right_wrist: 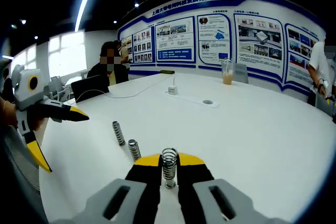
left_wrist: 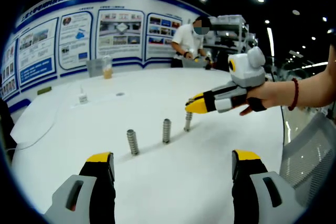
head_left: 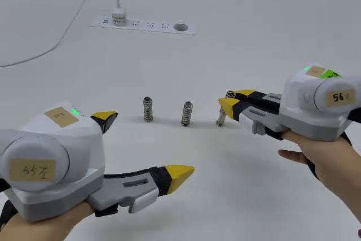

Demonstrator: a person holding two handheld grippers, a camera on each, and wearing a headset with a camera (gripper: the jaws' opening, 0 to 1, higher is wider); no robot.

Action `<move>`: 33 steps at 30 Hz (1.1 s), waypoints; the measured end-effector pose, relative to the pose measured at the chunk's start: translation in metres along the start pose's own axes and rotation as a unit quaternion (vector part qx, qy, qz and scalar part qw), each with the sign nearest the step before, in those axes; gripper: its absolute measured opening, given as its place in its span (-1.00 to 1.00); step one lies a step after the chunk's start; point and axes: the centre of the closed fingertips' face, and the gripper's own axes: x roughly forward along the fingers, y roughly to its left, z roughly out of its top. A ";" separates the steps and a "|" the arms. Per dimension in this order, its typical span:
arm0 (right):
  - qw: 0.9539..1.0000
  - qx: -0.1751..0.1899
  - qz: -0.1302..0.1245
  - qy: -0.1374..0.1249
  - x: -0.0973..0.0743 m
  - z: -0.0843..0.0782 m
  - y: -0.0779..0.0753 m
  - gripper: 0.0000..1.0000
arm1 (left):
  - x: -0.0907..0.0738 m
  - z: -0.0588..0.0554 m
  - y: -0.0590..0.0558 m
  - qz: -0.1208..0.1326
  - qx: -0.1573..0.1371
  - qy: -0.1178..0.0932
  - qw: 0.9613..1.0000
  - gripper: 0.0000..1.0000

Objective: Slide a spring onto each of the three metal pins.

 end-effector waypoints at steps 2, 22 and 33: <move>1.000 0.001 0.000 0.001 0.001 -0.001 0.001 -0.77 | 0.000 0.000 0.000 0.000 0.001 0.000 1.000 0.89; 1.000 0.005 0.000 0.021 0.008 -0.017 0.001 -0.77 | -0.001 0.001 0.002 0.002 0.001 -0.002 1.000 0.86; 0.999 0.001 -0.002 0.038 0.011 -0.027 0.001 -0.77 | 0.000 0.000 0.003 0.002 0.002 0.000 1.000 0.84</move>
